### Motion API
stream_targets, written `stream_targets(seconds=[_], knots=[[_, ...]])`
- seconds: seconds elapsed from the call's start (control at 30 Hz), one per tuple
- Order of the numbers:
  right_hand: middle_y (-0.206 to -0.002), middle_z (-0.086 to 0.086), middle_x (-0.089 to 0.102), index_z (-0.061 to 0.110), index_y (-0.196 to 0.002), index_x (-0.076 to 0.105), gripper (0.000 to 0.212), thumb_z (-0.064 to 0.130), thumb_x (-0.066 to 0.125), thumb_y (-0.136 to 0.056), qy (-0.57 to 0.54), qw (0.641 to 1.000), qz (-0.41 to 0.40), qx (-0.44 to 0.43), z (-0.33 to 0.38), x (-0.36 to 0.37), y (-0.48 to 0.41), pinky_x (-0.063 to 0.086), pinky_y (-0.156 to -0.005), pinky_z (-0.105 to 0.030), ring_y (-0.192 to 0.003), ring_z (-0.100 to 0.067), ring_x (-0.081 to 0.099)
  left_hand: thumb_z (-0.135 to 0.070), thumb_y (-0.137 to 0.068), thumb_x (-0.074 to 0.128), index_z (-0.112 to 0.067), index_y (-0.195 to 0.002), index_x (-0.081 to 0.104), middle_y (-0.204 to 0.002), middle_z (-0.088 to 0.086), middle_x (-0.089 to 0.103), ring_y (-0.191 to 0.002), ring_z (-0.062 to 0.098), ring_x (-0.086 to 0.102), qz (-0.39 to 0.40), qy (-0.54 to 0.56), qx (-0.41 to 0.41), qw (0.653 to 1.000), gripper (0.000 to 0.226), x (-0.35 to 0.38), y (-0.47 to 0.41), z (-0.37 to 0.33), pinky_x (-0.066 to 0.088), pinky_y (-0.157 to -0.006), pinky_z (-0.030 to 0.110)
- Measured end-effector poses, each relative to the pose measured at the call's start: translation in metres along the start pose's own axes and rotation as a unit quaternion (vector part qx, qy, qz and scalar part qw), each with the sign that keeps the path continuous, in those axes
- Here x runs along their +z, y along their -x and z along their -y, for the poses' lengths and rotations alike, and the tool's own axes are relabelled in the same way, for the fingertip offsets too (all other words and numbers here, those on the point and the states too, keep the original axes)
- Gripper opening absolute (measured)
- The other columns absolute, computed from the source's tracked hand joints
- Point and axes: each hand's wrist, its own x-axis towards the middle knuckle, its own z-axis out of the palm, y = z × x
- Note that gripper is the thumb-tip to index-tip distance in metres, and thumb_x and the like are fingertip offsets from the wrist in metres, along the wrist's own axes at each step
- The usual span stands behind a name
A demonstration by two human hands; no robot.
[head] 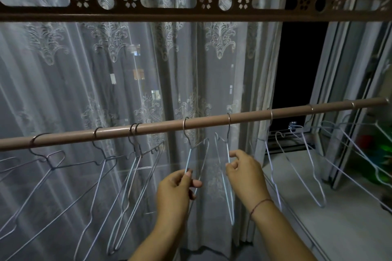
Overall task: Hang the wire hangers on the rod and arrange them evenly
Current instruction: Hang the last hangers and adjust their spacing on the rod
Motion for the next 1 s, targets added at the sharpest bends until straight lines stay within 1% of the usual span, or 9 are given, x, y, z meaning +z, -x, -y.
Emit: stream_targets(seconds=[0.23, 0.33, 0.43, 0.53, 0.63, 0.77, 0.87, 0.93, 1.0], knots=[[-0.058, 0.005, 0.050, 0.017, -0.115, 0.057, 0.026, 0.013, 0.052, -0.090, 0.015, 1.000, 0.019, -0.010, 0.010, 0.001, -0.002, 0.028, -0.044, -0.014, -0.049, -0.005, 0.044, -0.012, -0.093, 0.051, -0.008, -0.089, 0.068, -0.074, 0.008, 0.071, -0.057, 0.015, 0.057, -0.015, -0.022, -0.013, 1.000, 0.018, -0.007, -0.007, 0.000, 0.044, -0.049, 0.015], [-0.072, 0.003, 0.056, 0.015, -0.117, 0.055, 0.027, 0.013, 0.051, -0.090, 0.016, 1.000, 0.022, -0.007, 0.012, 0.000, 0.000, 0.037, -0.050, -0.015, -0.058, -0.006, 0.050, -0.019, -0.090, 0.056, -0.009, -0.107, 0.067, -0.100, 0.009, 0.072, -0.093, 0.023, 0.067, -0.008, -0.077, 0.010, 0.997, 0.023, -0.015, -0.009, 0.000, 0.054, -0.084, 0.032], [-0.112, -0.007, 0.058, 0.012, -0.117, 0.055, 0.029, 0.015, 0.054, -0.088, 0.039, 0.999, -0.022, -0.010, 0.015, 0.002, 0.004, 0.050, -0.079, -0.030, -0.092, -0.018, 0.057, -0.026, -0.090, 0.057, -0.014, -0.130, 0.053, -0.122, -0.002, 0.063, -0.113, 0.011, 0.058, -0.046, -0.160, 0.054, 0.985, 0.042, -0.027, -0.001, -0.013, 0.043, -0.100, 0.025], [-0.123, -0.011, 0.051, 0.010, -0.119, 0.055, 0.033, 0.014, 0.057, -0.087, 0.052, 0.996, -0.064, -0.034, 0.027, 0.004, 0.011, 0.041, -0.083, -0.027, -0.103, -0.026, 0.055, -0.030, -0.090, 0.056, -0.022, -0.130, 0.052, -0.121, -0.009, 0.062, -0.108, 0.003, 0.058, -0.060, -0.170, 0.116, 0.977, 0.041, -0.041, 0.010, -0.026, 0.045, -0.098, 0.023], [-0.122, -0.010, 0.050, 0.009, -0.117, 0.057, 0.031, 0.014, 0.058, -0.086, 0.044, 0.992, -0.081, -0.086, 0.049, 0.013, 0.025, 0.035, -0.077, -0.024, -0.087, -0.025, 0.057, -0.027, -0.089, 0.057, -0.028, -0.116, 0.059, -0.106, -0.015, 0.065, -0.096, -0.004, 0.060, -0.078, -0.163, 0.166, 0.970, 0.027, -0.068, 0.015, -0.033, 0.049, -0.085, 0.010], [-0.091, -0.005, 0.060, 0.014, -0.104, 0.062, 0.019, 0.013, 0.058, -0.086, -0.011, 0.987, -0.085, -0.134, 0.090, 0.027, 0.044, 0.038, -0.066, -0.021, -0.063, -0.013, 0.049, -0.022, -0.089, 0.057, -0.030, -0.103, 0.059, -0.102, -0.013, 0.058, -0.095, 0.003, 0.057, -0.121, -0.144, 0.195, 0.963, 0.016, -0.116, 0.002, -0.043, 0.046, -0.081, 0.016], [-0.059, 0.003, 0.053, 0.016, -0.099, 0.064, 0.015, 0.015, 0.057, -0.087, -0.057, 0.991, -0.028, -0.115, 0.121, 0.049, 0.052, 0.051, -0.063, -0.028, -0.059, -0.013, 0.054, -0.024, -0.088, 0.059, -0.028, -0.110, 0.054, -0.112, -0.010, 0.048, -0.105, 0.005, 0.049, -0.127, -0.132, 0.132, 0.974, 0.023, -0.149, -0.019, -0.042, 0.039, -0.093, 0.024], [-0.065, 0.002, 0.057, 0.016, -0.103, 0.063, 0.018, 0.017, 0.058, -0.086, -0.064, 0.994, 0.018, -0.092, 0.137, 0.070, 0.054, 0.056, -0.076, -0.041, -0.068, -0.018, 0.060, -0.024, -0.086, 0.062, -0.024, -0.115, 0.051, -0.116, -0.007, 0.050, -0.105, 0.008, 0.050, -0.112, -0.106, 0.067, 0.986, 0.031, -0.166, -0.036, -0.037, 0.039, -0.094, 0.025], [-0.088, -0.002, 0.064, 0.014, -0.111, 0.060, 0.026, 0.021, 0.059, -0.086, -0.045, 0.996, 0.046, -0.065, 0.148, 0.091, 0.052, 0.052, -0.087, -0.039, -0.085, -0.021, 0.062, -0.022, -0.085, 0.064, -0.016, -0.115, 0.055, -0.106, -0.002, 0.062, -0.092, 0.009, 0.058, -0.080, -0.061, 0.008, 0.995, 0.032, -0.179, -0.050, -0.032, 0.045, -0.083, 0.025]])
